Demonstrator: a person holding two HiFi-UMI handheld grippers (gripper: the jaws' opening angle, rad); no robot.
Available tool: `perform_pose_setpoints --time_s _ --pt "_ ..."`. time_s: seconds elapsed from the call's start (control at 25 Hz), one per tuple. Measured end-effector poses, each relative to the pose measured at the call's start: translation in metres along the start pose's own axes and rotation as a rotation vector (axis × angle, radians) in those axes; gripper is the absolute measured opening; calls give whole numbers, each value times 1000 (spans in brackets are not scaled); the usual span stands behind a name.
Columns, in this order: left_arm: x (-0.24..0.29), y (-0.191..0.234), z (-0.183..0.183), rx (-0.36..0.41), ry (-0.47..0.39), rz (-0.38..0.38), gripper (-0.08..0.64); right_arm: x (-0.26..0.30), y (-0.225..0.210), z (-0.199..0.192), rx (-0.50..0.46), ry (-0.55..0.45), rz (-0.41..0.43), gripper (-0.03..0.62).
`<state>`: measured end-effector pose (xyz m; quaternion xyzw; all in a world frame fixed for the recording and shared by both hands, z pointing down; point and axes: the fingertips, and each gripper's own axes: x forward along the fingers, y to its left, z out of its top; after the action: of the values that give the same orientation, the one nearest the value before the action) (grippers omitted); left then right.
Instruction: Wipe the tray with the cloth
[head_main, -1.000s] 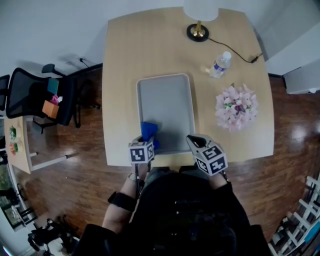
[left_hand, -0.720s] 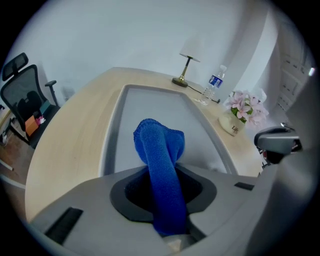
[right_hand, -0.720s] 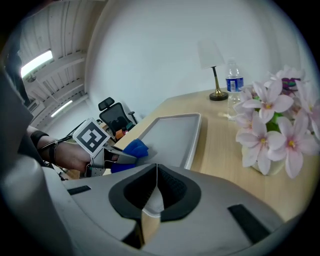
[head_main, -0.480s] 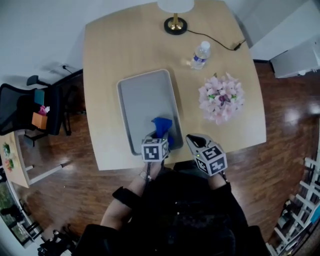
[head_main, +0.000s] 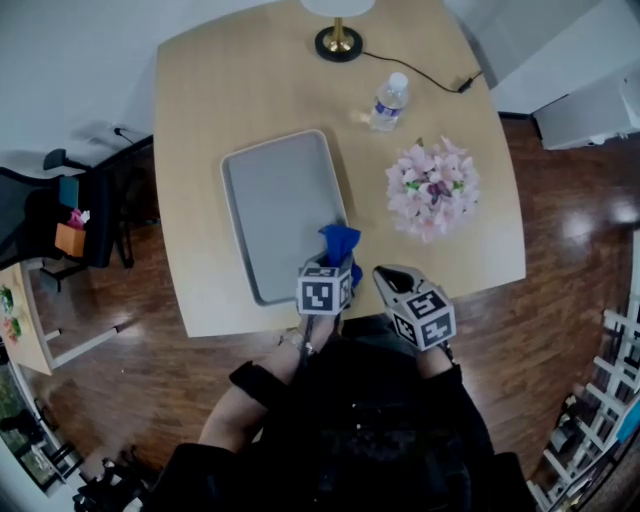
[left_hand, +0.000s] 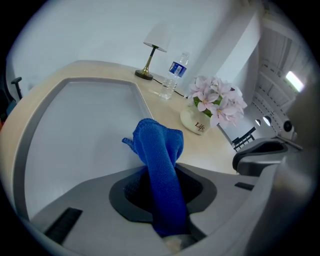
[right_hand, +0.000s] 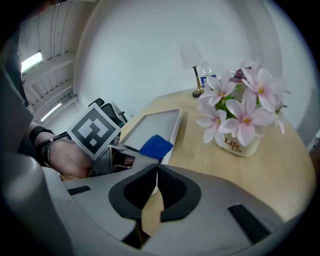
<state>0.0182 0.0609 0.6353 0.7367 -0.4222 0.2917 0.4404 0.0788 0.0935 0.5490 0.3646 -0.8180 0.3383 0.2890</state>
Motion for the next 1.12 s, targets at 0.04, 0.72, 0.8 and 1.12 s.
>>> perform_pose_setpoints --time_s 0.04,0.72,0.8,1.12 --pt "-1 1 -1 3 0 0 115 1 2 1 -7 0 4 15" --pt "-113 161 -61 -26 -60 338 115 31 50 16 -112 -4 117 15" --pt "-109 158 -64 -48 -59 339 115 31 54 16 -119 -1 125 15" --pt "-78 101 -51 -71 -82 246 115 15 33 3 -88 5 89 15"
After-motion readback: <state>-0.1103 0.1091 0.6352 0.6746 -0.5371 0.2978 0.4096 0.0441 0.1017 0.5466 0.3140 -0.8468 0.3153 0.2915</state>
